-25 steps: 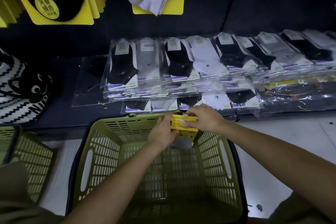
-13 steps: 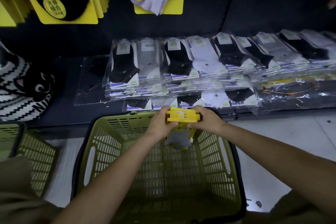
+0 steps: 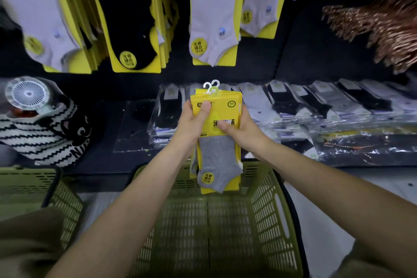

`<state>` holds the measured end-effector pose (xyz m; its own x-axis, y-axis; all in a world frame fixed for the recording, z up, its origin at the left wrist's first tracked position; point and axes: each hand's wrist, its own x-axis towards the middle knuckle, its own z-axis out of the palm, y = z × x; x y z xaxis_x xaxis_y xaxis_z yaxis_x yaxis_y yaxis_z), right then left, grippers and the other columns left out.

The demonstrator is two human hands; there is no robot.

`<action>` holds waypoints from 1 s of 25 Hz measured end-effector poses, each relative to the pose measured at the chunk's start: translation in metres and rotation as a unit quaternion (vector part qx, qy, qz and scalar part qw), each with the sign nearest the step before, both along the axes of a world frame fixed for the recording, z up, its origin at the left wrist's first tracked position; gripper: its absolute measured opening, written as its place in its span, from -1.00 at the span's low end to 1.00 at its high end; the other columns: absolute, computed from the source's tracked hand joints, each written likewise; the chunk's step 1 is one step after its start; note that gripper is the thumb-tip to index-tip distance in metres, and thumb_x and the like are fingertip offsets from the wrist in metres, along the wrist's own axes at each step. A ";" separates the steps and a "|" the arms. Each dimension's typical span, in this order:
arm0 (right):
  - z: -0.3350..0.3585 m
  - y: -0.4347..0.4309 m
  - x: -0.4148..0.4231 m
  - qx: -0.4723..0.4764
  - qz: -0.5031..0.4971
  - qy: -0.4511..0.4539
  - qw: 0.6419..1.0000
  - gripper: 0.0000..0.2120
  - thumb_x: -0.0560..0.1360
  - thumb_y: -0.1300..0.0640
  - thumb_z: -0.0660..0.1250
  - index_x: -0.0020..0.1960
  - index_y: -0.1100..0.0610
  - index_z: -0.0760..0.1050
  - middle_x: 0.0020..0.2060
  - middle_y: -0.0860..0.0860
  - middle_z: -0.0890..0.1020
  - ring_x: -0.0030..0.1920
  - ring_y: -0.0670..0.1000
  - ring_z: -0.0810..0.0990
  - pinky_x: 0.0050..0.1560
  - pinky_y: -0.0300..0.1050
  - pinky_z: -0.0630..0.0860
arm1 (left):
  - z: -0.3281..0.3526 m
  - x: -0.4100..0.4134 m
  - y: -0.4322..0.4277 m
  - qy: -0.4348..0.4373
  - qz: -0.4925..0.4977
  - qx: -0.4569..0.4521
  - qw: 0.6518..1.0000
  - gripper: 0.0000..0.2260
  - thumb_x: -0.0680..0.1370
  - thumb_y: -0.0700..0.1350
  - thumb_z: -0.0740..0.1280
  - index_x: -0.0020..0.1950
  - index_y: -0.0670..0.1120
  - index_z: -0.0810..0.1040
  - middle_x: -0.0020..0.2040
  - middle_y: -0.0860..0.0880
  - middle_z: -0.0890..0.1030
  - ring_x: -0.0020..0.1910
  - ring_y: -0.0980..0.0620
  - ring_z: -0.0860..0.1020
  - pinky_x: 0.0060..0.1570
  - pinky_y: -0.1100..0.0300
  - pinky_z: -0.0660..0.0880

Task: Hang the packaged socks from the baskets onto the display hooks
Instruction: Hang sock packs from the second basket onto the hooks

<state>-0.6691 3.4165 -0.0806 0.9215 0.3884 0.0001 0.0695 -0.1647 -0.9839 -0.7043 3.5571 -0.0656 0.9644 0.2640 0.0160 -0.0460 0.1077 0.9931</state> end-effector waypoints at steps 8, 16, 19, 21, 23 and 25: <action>0.112 0.014 0.005 0.096 -0.068 -0.103 0.988 -0.38 0.41 0.13 0.45 0.37 0.18 0.25 0.16 0.04 0.56 0.11 -0.06 0.57 0.07 -0.16 0.55 | 0.107 0.004 0.008 -0.094 -0.026 0.091 0.991 -0.53 0.51 -0.07 0.37 0.35 -0.12 0.30 0.20 -0.04 0.54 0.15 0.03 0.55 0.12 0.14 0.53; 0.175 0.039 0.027 0.104 -0.141 -0.108 0.979 -0.37 0.28 -0.03 0.54 0.20 0.05 0.27 0.07 -0.03 0.54 0.05 -0.05 0.57 0.04 -0.06 0.55 | 0.147 0.020 0.036 -0.133 -0.031 0.092 0.986 -0.53 0.33 0.10 0.49 0.17 0.01 0.46 0.11 0.00 0.62 0.06 0.07 0.61 -0.04 0.19 0.57; 0.178 0.038 0.033 0.061 -0.173 -0.120 0.976 -0.43 0.25 -0.12 0.53 0.10 0.06 0.34 -0.01 -0.03 0.55 0.00 -0.06 0.56 0.00 -0.06 0.55 | 0.154 0.027 0.035 -0.137 -0.005 0.072 0.988 -0.45 0.33 0.11 0.47 0.23 -0.09 0.44 0.14 -0.06 0.60 0.09 0.00 0.60 0.04 0.05 0.56; 0.176 0.034 0.039 0.032 -0.188 -0.136 0.972 -0.50 0.25 -0.14 0.52 -0.01 0.12 0.42 -0.10 0.01 0.57 -0.07 -0.01 0.57 -0.10 -0.06 0.54 | 0.153 0.030 0.033 -0.137 -0.008 0.053 0.989 -0.46 0.32 0.12 0.49 0.20 -0.06 0.44 0.14 -0.05 0.60 0.08 0.00 0.61 0.01 0.08 0.56; 0.176 0.031 0.043 0.048 -0.200 -0.146 0.968 -0.63 0.27 -0.09 0.52 -0.17 0.11 0.44 -0.25 -0.03 0.55 -0.21 -0.03 0.54 -0.27 -0.15 0.46 | 0.154 0.032 0.030 -0.136 -0.011 0.047 0.989 -0.52 0.33 0.11 0.40 0.19 -0.03 0.43 0.14 -0.03 0.60 0.06 0.04 0.61 -0.03 0.14 0.56; 0.181 0.031 0.047 0.064 -0.205 -0.151 0.965 -0.67 0.30 -0.06 0.52 -0.25 0.14 0.46 -0.32 0.01 0.56 -0.25 -0.01 0.52 -0.28 -0.10 0.45 | 0.159 0.037 0.031 -0.137 -0.004 0.042 0.990 -0.59 0.45 0.08 0.32 0.23 -0.06 0.42 0.16 -0.03 0.59 0.08 0.04 0.60 0.01 0.11 0.56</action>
